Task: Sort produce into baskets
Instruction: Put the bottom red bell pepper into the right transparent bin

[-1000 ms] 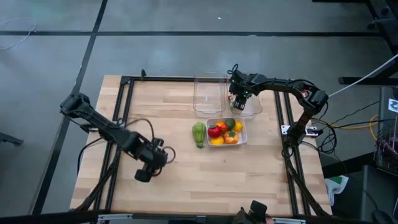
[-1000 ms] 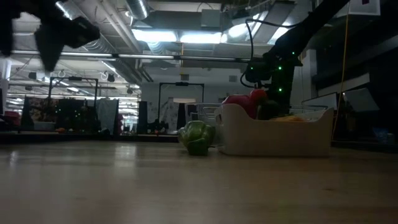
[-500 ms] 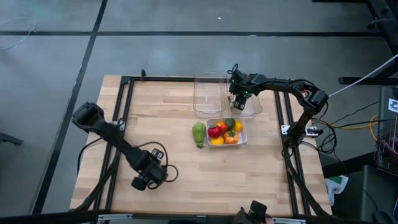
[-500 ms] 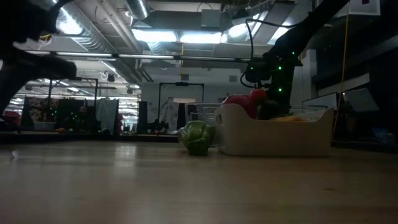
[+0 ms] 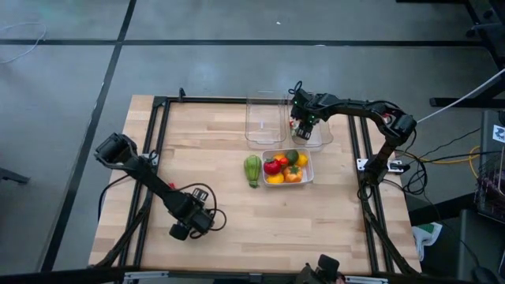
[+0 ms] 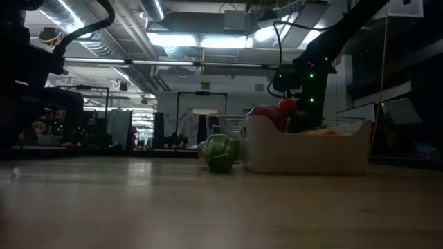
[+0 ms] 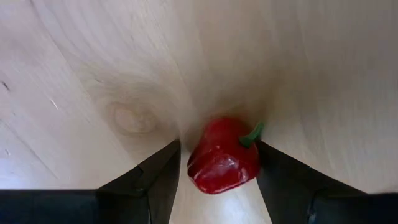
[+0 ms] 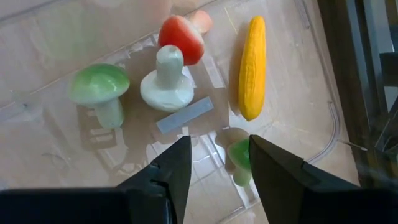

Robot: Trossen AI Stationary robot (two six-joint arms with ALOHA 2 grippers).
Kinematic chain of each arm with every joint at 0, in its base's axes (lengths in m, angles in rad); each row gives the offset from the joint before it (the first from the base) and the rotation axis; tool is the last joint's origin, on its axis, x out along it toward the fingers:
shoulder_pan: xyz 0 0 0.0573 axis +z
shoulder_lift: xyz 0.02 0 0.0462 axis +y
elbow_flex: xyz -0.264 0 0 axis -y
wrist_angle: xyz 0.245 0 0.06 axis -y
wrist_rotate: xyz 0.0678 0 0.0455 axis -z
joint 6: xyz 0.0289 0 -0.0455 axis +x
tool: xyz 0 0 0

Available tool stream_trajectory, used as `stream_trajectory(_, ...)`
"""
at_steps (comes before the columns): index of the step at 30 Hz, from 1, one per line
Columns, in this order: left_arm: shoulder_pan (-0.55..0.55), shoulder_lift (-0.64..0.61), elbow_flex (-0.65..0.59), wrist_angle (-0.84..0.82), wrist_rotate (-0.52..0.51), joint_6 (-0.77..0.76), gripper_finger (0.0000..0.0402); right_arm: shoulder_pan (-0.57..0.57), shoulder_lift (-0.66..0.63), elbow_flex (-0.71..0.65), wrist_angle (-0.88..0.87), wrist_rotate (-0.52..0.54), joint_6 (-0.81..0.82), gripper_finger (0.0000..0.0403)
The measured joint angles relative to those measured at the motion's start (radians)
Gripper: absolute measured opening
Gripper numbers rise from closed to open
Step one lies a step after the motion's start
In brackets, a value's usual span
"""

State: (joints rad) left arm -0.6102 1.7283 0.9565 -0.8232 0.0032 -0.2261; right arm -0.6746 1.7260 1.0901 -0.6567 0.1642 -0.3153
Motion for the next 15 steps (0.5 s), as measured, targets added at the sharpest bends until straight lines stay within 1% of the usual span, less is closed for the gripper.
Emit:
stream_trajectory(6,0.004,-0.002,-0.001,0.003,0.0,-0.001,0.0198,0.0,-0.004,0.026,-0.028,-0.001,-0.002,0.016)
stream_trajectory(13,0.004,-0.003,-0.002,0.003,0.0,-0.024,0.0197,0.0,-0.074,0.085,-0.019,-0.035,-0.034,0.016)
stream_trajectory(15,0.004,-0.003,-0.002,0.003,0.0,-0.027,0.0189,0.0,-0.097,0.1,-0.018,-0.038,-0.035,0.016)
